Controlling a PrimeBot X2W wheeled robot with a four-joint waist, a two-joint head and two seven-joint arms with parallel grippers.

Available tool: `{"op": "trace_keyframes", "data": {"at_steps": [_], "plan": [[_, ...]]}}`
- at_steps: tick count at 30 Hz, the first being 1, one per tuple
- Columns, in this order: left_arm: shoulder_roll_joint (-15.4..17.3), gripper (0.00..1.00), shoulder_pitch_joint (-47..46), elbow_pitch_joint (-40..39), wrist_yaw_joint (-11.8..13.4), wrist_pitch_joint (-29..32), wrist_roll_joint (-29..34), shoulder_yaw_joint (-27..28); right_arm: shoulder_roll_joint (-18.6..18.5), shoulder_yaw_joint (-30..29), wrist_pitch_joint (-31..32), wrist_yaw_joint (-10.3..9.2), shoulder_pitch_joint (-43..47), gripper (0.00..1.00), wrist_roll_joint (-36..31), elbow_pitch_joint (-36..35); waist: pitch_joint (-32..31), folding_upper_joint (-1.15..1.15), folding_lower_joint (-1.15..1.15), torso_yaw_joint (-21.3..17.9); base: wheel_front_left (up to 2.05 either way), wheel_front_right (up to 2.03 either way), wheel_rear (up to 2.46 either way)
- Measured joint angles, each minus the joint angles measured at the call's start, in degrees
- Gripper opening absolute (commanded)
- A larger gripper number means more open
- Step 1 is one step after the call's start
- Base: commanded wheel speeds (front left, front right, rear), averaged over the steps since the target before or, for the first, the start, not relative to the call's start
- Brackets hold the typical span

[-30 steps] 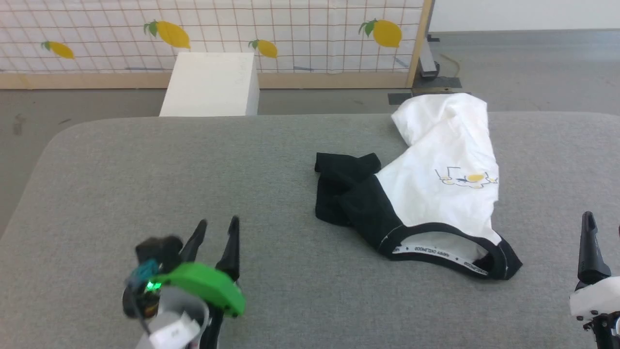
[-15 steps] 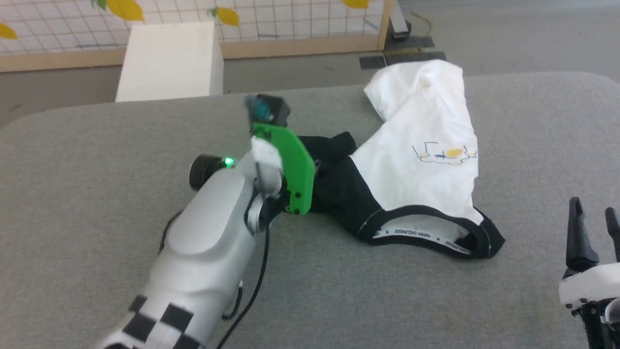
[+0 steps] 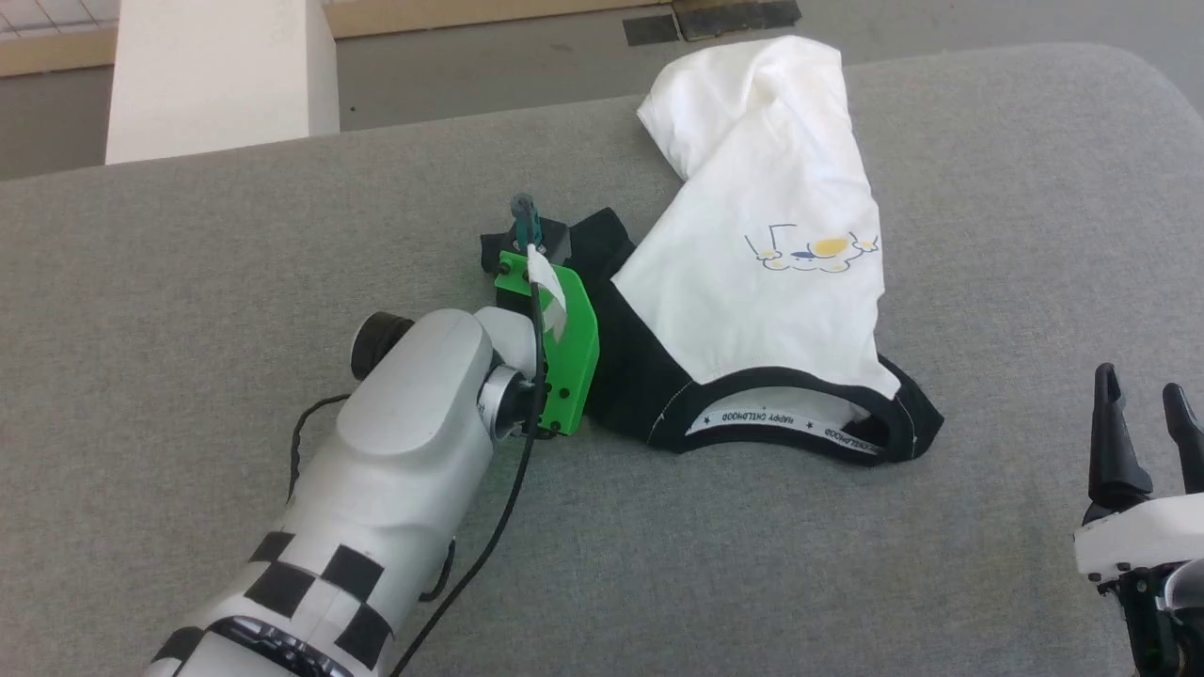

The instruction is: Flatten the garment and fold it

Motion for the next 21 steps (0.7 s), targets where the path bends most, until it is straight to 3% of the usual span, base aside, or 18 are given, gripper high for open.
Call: {"op": "trace_keyframes", "data": {"at_steps": [1,2,3,8,15,21], "plan": [[0.01,0.96,-0.04,0.10,-0.08,0.47,-0.31,-0.05,0.01,-0.04,-0.03,0.00,-0.01,1.00,0.00,0.07,0.22,0.00,0.00,-0.12,0.00,0.00,0.00],[0.02,0.44,-0.07,0.08,-0.07,0.79,-0.46,-0.02,0.01,-0.09,-0.04,0.00,-0.01,1.00,0.00,0.13,0.45,0.00,0.00,-0.21,0.00,0.00,0.00],[0.02,0.00,-0.07,0.12,-0.04,0.81,-0.77,0.01,0.00,-0.05,-0.04,0.00,-0.03,1.00,0.05,0.24,0.64,0.00,0.00,-0.22,0.00,0.00,0.00],[-0.12,0.00,0.10,-0.29,-0.15,-1.10,-3.46,0.63,0.01,0.43,-0.13,0.00,-0.23,1.00,0.05,1.04,0.71,0.00,0.00,0.74,0.00,0.00,0.00],[0.16,0.00,0.79,-4.33,0.23,-12.68,-8.92,8.15,0.01,1.24,-0.29,0.00,-0.60,1.00,-1.13,2.32,-1.29,0.00,0.00,3.20,0.00,0.00,0.00],[4.12,0.00,3.86,-11.81,2.05,-19.00,-11.72,14.33,0.04,2.34,0.57,0.00,0.34,1.00,-1.07,3.02,-4.56,0.00,0.00,6.26,0.00,0.00,0.00]]}}
